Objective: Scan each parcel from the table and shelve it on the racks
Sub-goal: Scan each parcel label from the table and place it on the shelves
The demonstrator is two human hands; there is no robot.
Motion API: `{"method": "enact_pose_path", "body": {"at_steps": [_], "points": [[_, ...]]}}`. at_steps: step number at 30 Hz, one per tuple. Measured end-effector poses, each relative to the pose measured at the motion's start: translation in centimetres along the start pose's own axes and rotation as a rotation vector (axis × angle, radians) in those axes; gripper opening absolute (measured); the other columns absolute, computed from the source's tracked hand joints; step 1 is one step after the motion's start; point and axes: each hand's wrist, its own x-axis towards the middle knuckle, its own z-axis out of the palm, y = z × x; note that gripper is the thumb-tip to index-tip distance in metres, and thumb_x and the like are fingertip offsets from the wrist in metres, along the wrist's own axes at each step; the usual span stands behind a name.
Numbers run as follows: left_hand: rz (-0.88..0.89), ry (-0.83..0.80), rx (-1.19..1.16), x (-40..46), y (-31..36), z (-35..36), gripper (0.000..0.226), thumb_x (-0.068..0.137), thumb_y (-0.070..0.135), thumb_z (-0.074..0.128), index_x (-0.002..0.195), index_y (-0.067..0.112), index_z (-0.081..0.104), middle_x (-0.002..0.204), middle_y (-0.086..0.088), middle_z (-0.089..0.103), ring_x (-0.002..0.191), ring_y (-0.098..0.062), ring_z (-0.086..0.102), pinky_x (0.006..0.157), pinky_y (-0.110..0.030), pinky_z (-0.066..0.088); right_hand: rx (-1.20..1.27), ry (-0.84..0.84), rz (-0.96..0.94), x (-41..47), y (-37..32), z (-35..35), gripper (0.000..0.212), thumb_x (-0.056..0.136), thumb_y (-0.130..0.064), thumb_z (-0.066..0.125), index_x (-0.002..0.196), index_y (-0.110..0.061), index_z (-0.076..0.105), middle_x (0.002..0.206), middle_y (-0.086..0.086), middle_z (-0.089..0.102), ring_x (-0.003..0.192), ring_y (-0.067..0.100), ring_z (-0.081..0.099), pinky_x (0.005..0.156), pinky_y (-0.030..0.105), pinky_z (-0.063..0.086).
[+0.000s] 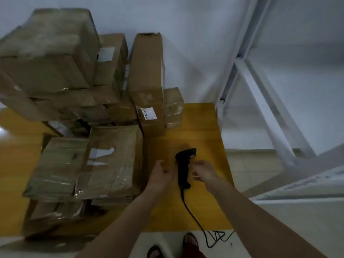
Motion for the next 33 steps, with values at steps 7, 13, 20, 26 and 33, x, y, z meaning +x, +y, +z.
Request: {"method": "enact_pose_path", "body": {"at_steps": [7, 13, 20, 26, 33], "points": [[-0.157, 0.025, -0.025, 2.8, -0.3, 0.7, 0.057, 0.098, 0.016, 0.054, 0.148, 0.022, 0.026, 0.108, 0.000, 0.055, 0.093, -0.019, 0.062, 0.087, -0.034, 0.052, -0.063, 0.040, 0.091, 6.9, 0.2, 2.1, 0.022, 0.091, -0.007, 0.063, 0.111, -0.003, 0.056, 0.108, 0.015, 0.060, 0.096, 0.032, 0.060, 0.091, 0.046, 0.051], [-0.224, 0.046, -0.043, 2.3, -0.3, 0.2, 0.056, 0.099, 0.019, 0.053, 0.148, 0.022, 0.027, 0.127, -0.007, 0.053, 0.101, -0.023, 0.061, 0.094, -0.040, 0.052, 0.088, 0.025, 0.272, 9.7, 1.2, 3.3, 0.050, 0.087, -0.014, 0.071, 0.130, -0.004, 0.049, 0.100, 0.010, 0.059, 0.092, 0.031, 0.058, 0.078, 0.038, 0.044], [-0.167, -0.013, 0.002, 0.3, 0.8, -0.1, 0.044, 0.100, 0.021, 0.052, 0.142, 0.016, 0.040, 0.130, -0.008, 0.053, 0.101, -0.019, 0.062, 0.097, -0.038, 0.051, 0.151, -0.045, 0.313, 9.5, 1.3, 2.7, 0.042, 0.083, -0.014, 0.075, 0.116, -0.003, 0.052, 0.095, 0.014, 0.058, 0.095, 0.034, 0.058, 0.082, 0.045, 0.049], [-0.039, -0.104, 0.080, -1.5, 1.9, 0.1, 0.037, 0.100, 0.026, 0.052, 0.135, 0.015, 0.047, 0.126, -0.009, 0.056, 0.090, -0.012, 0.061, 0.094, -0.034, 0.051, 0.193, -0.132, 0.262, 5.2, -0.4, 1.1, 0.017, 0.086, -0.009, 0.072, 0.098, -0.001, 0.063, 0.061, 0.011, 0.052, 0.053, 0.026, 0.050, 0.056, 0.038, 0.044], [0.486, 0.189, 0.116, -4.6, 2.8, -2.2, 0.018, 0.096, 0.016, 0.056, 0.103, 0.032, 0.062, 0.094, 0.020, 0.060, 0.092, 0.006, 0.056, 0.072, -0.005, 0.045, 0.421, -0.306, 0.055, -1.9, -2.7, 0.5, 0.014, 0.081, -0.011, 0.075, 0.088, -0.006, 0.064, 0.057, 0.004, 0.053, 0.049, 0.019, 0.051, 0.051, 0.034, 0.045]]}}
